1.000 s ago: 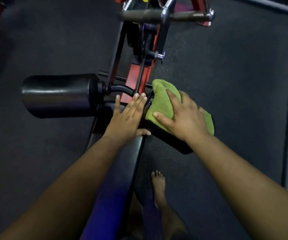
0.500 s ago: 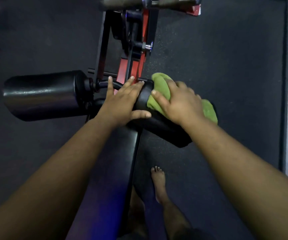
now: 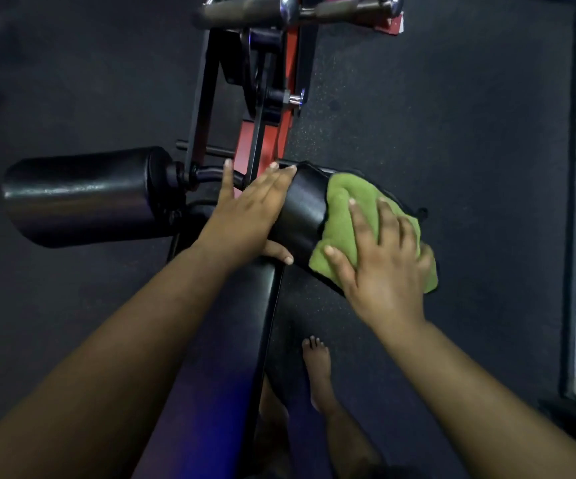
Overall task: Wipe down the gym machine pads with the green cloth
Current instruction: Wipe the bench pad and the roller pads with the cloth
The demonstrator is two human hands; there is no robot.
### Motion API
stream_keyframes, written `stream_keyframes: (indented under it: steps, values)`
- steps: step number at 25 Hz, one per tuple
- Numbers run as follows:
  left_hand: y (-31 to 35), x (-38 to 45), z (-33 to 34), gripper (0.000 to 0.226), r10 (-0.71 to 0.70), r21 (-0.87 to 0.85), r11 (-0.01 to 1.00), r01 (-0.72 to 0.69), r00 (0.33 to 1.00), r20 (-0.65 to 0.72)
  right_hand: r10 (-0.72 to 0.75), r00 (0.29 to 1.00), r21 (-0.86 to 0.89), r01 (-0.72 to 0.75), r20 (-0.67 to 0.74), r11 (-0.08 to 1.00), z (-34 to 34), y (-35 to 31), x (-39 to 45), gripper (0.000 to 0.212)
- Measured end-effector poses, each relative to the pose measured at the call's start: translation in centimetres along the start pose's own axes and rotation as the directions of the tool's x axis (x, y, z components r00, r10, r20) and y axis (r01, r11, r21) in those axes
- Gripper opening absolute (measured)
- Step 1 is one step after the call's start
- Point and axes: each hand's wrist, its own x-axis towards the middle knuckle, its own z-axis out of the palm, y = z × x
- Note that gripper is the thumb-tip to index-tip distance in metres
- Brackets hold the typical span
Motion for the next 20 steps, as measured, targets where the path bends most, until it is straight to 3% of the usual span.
stream_keyframes:
  steps: [3,5,7,9,11,14,18,20]
  values:
    - [-0.3,1.6,-1.1,0.140,-0.033,-0.103,0.994,0.038,0.998,0.046,-0.068,0.995,0.018,0.067,0.074,0.998,-0.3,-3.0,7.4,0.066]
    - [0.1,0.6,-0.5,0.128,-0.080,-0.191,0.979,0.067,0.995,-0.065,-0.055,0.965,0.177,0.010,0.255,0.984,-0.5,-2.0,11.7,0.065]
    - [1.0,-1.3,1.1,0.130,-0.065,-0.187,0.982,0.038,0.988,-0.139,-0.060,0.921,0.299,-0.063,0.386,0.952,-1.1,0.0,13.2,0.064]
    - [1.5,-2.2,2.3,0.142,-0.046,-0.149,0.988,0.028,0.992,-0.116,-0.112,0.931,0.271,0.015,0.347,0.962,-1.7,1.8,10.7,0.066]
    - [1.1,-1.2,2.1,0.147,-0.043,-0.109,0.994,0.031,0.993,-0.109,-0.130,0.970,0.131,0.104,0.207,0.986,-1.8,2.8,5.7,0.069]
    - [0.6,0.3,0.8,0.148,-0.028,-0.080,0.997,0.024,0.999,-0.045,-0.088,0.992,0.023,0.087,0.086,0.996,-1.5,3.3,-1.2,0.071]
    - [1.1,0.9,0.6,0.147,-0.063,-0.151,0.987,0.054,0.996,-0.056,-0.072,0.997,-0.092,0.074,0.030,0.993,-0.9,-0.5,3.3,0.066]
    - [0.9,-0.1,1.4,0.148,-0.118,-0.209,0.974,0.089,0.984,-0.133,-0.096,0.992,-0.035,0.099,0.082,0.995,-0.8,-2.9,7.2,0.062]
